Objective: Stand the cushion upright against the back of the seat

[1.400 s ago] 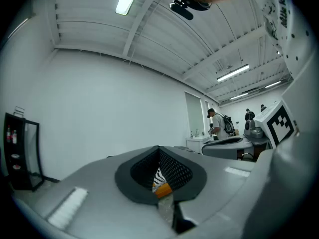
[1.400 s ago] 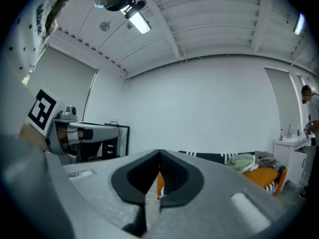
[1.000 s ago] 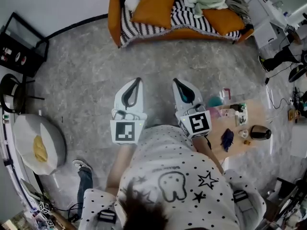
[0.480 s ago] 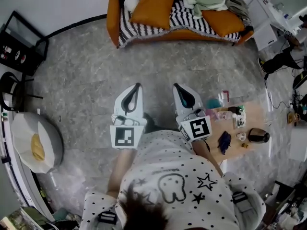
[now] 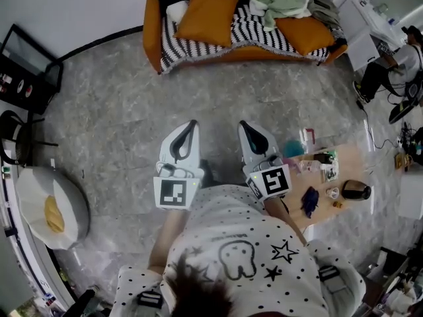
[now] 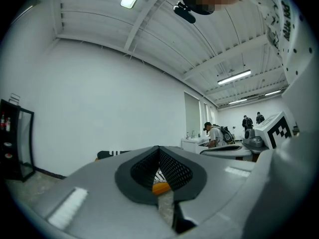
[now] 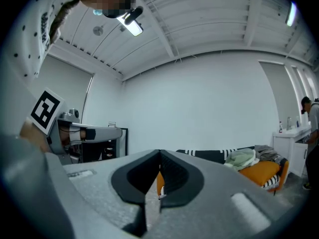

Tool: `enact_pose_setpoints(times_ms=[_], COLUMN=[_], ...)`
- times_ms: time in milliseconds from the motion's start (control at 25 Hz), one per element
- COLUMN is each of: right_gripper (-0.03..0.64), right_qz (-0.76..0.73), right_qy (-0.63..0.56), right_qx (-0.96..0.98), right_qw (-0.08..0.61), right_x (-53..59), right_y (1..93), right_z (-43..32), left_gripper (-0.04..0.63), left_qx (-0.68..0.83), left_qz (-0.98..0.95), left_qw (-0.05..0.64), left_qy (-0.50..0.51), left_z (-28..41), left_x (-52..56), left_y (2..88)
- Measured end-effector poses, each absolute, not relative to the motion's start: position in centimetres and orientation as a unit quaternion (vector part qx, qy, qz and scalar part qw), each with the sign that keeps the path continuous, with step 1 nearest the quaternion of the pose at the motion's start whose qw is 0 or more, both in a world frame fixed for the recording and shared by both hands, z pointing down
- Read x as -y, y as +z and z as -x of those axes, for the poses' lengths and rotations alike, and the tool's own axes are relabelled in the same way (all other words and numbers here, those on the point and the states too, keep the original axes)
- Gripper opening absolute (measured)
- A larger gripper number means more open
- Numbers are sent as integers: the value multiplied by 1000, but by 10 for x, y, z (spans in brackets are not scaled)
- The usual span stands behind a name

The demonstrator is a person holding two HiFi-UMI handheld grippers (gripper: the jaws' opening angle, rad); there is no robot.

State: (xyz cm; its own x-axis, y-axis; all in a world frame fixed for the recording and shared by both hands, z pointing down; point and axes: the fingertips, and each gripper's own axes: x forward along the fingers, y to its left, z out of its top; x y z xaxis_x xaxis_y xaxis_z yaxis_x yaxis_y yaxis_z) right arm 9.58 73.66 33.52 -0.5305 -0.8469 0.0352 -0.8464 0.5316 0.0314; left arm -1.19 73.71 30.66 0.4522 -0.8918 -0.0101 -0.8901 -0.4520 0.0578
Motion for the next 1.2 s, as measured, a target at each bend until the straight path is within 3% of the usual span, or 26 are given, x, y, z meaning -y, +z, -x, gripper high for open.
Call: enact_pose_setpoints(times_ms=[840, 1200], right_gripper=[-3, -3], right_qz=[-494, -514], right_qy=[-4, 9], right_qx=[869, 857], right_qw=[30, 39], right_x=[-636, -618], right_y=[334, 343], right_z=[-27, -30], left_gripper=[-3, -3], left_qx=[521, 497], left_qz=[-853, -866], left_qw=[23, 52], left_qy=[-24, -14], left_z=[84, 74], left_x=[-637, -623], left_y=[299, 314])
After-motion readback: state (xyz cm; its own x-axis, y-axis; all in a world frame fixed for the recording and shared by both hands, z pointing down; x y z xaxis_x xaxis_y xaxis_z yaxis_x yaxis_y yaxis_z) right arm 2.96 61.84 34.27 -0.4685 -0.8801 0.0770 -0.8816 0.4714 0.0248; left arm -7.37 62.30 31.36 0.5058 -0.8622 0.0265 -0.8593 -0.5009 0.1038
